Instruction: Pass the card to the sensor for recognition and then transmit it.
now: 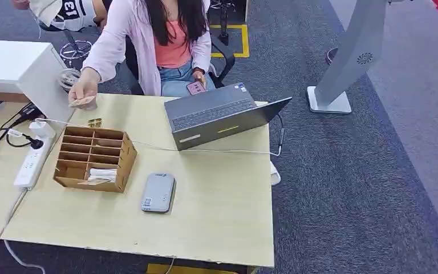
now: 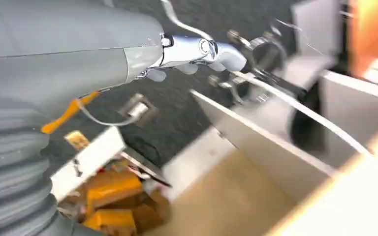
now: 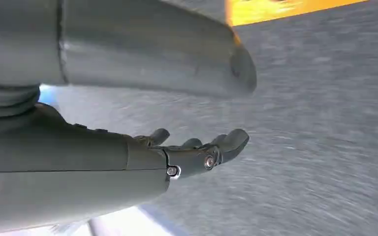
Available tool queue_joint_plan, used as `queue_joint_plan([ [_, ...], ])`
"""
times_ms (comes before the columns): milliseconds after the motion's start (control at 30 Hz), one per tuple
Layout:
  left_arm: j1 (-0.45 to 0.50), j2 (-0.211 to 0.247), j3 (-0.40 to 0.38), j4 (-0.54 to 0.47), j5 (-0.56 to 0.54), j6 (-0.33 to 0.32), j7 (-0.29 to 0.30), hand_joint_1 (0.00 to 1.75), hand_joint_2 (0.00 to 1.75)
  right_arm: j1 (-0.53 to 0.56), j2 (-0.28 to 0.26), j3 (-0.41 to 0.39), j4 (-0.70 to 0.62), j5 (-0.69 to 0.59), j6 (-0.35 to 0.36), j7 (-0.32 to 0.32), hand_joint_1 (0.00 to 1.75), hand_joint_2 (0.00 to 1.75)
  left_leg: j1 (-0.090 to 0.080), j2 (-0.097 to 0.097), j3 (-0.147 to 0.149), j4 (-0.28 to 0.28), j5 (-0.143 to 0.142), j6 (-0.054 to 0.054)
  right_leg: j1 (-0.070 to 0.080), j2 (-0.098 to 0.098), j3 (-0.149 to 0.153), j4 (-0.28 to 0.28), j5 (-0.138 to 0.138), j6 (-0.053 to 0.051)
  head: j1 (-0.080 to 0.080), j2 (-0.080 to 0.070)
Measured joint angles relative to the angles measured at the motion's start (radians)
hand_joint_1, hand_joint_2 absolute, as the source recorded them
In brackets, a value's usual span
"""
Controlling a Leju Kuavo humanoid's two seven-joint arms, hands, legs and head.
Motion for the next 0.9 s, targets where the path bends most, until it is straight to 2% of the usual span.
queue_joint_plan([
  [67, 0.006, -0.025, 0.073, -0.107, -0.041, -0.066, 0.031, 0.0, 1.75, 0.001, 0.0, 0.007, 0.004, 0.023, 0.016, 0.04, 0.0, 0.0, 0.0, 0.0, 0.0, 0.0, 0.0, 0.0, 0.0, 0.0, 0.0, 0.0, 0.0, 0.0, 0.0, 0.0],
  [133, 0.002, -0.05, 0.129, -0.233, -0.072, -0.127, 0.052, 0.0, 1.75, 0.004, 0.0, 0.017, 0.006, 0.05, 0.037, 0.046, 0.0, 0.0, 0.001, 0.0, 0.001, 0.0, 0.0, 0.0, 0.0, 0.0, -0.003, 0.0, 0.0, 0.0, -0.001, 0.0],
  [167, -0.001, -0.069, 0.149, -0.334, -0.07, -0.139, 0.097, 0.0, 1.75, 0.004, 0.0, 0.027, 0.007, 0.065, 0.049, 0.046, 0.0, 0.0, 0.002, 0.0, 0.0, 0.001, 0.0, 0.0, 0.001, 0.0, -0.003, 0.0, 0.0, 0.0, 0.0, 0.0],
  [233, -0.022, -0.092, 0.169, -0.505, -0.045, -0.114, 0.168, 0.0, 1.75, 0.002, -0.002, 0.038, 0.007, 0.085, 0.065, 0.042, 0.0, 0.0, 0.002, -0.001, -0.001, 0.001, 0.0, 0.0, 0.001, -0.001, 0.0, 0.0, 0.0, 0.0, 0.003, 0.0],
  [300, -0.029, -0.105, 0.16, -0.648, -0.036, -0.025, 0.178, 0.0, 1.75, 0.002, -0.004, 0.05, 0.007, 0.107, 0.082, 0.038, 0.0, 0.0, 0.002, 0.0, 0.001, 0.001, 0.0, -0.001, 0.001, 0.0, 0.0, 0.0, 0.001, -0.002, 0.001, 0.0],
  [367, -0.028, -0.109, 0.113, -0.775, -0.037, 0.081, 0.169, 0.0, 1.75, 0.002, -0.007, 0.057, 0.007, 0.127, 0.095, 0.038, 0.0, 0.0, 0.002, 0.001, 0.0, 0.001, 0.001, -0.001, 0.001, 0.0, 0.0, 0.0, 0.002, -0.001, 0.0, 0.0],
  [433, -0.029, -0.108, 0.049, -0.871, -0.05, 0.172, 0.16, 0.0, 1.75, 0.002, -0.011, 0.066, 0.007, 0.146, 0.105, 0.039, 0.0, 0.0, 0.002, -0.001, 0.0, 0.001, 0.001, 0.0, 0.001, -0.001, 0.0, 0.0, 0.002, -0.001, 0.002, 0.0],
  [533, -0.051, -0.089, -0.041, -0.953, -0.1, 0.288, 0.16, 0.0, 1.75, -0.002, -0.013, 0.081, 0.007, 0.174, 0.123, 0.046, 0.0, 0.0, 0.002, -0.001, 0.0, 0.002, 0.001, 0.0, 0.001, -0.001, 0.0, 0.0, 0.002, -0.001, 0.002, 0.0],
  [667, -0.136, -0.04, -0.17, -0.993, -0.272, 0.469, 0.161, 0.0, 1.75, -0.003, -0.014, 0.098, 0.008, 0.21, 0.138, 0.046, 0.0, 0.0, 0.002, -0.002, 0.0, 0.002, 0.003, 0.0, 0.001, -0.002, 0.0, 0.0, 0.003, 0.0, 0.002, 0.0],
  [800, -0.269, 0.031, -0.321, -0.954, -0.589, 0.697, 0.215, 0.0, 1.75, -0.006, -0.014, 0.11, 0.008, 0.24, 0.152, 0.029, 0.0, 0.0, 0.003, -0.002, -0.001, 0.002, 0.004, -0.001, 0.001, -0.002, 0.0, 0.0, 0.005, 0.0, 0.002, 0.0],
  [833, -0.302, 0.054, -0.356, -0.927, -0.654, 0.737, 0.229, 0.0, 1.75, -0.007, -0.014, 0.113, 0.008, 0.243, 0.152, 0.029, 0.0, 0.0, 0.003, -0.001, -0.001, 0.002, 0.005, -0.001, 0.001, -0.001, 0.0, 0.001, 0.006, -0.001, 0.003, 0.0],
  [900, -0.348, 0.087, -0.409, -0.889, -0.686, 0.766, 0.238, 0.0, 1.75, -0.008, -0.014, 0.118, 0.008, 0.247, 0.152, 0.028, 0.0, 0.0, 0.003, 0.001, -0.001, 0.002, 0.005, -0.001, 0.001, 0.001, 0.0, 0.001, 0.007, -0.002, 0.002, 0.0],
])
